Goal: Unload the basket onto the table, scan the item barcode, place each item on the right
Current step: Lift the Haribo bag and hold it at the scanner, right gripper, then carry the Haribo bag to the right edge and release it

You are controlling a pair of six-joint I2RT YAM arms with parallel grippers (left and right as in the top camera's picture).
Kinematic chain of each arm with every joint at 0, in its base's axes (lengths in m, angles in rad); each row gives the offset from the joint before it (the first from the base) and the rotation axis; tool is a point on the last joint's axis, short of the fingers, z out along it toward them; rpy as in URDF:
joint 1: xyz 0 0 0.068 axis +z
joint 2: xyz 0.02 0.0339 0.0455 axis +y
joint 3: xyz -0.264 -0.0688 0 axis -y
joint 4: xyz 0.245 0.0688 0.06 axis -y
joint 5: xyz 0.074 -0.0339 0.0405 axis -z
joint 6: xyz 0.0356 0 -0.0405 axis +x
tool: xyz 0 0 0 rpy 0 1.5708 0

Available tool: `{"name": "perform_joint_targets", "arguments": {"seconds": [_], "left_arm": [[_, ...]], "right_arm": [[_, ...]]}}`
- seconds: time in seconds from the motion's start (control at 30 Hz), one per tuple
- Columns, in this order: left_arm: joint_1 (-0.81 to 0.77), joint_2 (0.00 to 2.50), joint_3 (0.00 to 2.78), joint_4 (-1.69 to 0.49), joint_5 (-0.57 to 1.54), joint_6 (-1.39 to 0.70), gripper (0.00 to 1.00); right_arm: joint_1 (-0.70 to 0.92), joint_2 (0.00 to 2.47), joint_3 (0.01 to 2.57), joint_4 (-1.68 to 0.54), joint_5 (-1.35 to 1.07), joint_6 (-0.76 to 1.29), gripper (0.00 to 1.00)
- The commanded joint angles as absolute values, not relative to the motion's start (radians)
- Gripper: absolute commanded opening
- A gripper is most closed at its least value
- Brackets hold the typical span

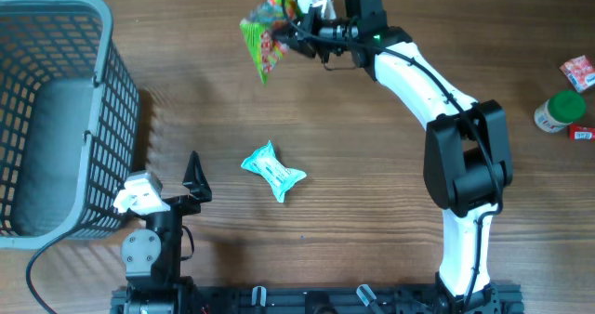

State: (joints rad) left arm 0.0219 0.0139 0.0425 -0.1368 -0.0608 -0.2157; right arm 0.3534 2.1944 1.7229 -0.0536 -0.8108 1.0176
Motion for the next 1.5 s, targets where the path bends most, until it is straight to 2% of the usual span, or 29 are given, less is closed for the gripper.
{"name": "perform_joint_targets", "arguments": {"seconds": [0.0,0.13,0.5,0.87,1.07,1.13,1.23,1.33,1.47], "left_arm": [[0.028,0.007,0.036,-0.134,-0.053,-0.214,1.00],[0.028,0.007,0.036,-0.134,-0.053,-0.214,1.00],[0.028,0.007,0.036,-0.134,-0.053,-0.214,1.00],[0.028,0.007,0.036,-0.134,-0.052,-0.214,1.00],[0.028,0.007,0.036,-0.134,-0.053,-0.214,1.00],[0.028,0.007,0.036,-0.134,-0.053,-0.214,1.00],[0.028,0.007,0.036,-0.134,-0.053,-0.214,1.00],[0.028,0.007,0.036,-0.134,-0.053,-0.214,1.00],[0.028,0.007,0.036,-0.134,-0.053,-0.214,1.00]], "right_arm": [[0.352,2.209,1.747,0.053,-0.646,1.243,0.04],[0.349,2.314,1.795,0.183,-0.618,1.408,0.05],[0.326,2.581,2.087,0.289,-0.566,1.625,0.05],[0.320,2.627,2.136,0.202,-0.554,1.758,0.05],[0.259,2.621,2.201,0.191,-0.659,1.705,0.05],[0.224,2.605,2.260,0.092,-0.692,1.648,0.05],[0.144,2.521,2.371,-0.186,-0.733,1.495,0.05],[0.019,2.411,2.384,-0.479,-0.683,1.382,0.04],[-0.152,2.405,2.375,-0.756,-0.643,1.215,0.05]]}}
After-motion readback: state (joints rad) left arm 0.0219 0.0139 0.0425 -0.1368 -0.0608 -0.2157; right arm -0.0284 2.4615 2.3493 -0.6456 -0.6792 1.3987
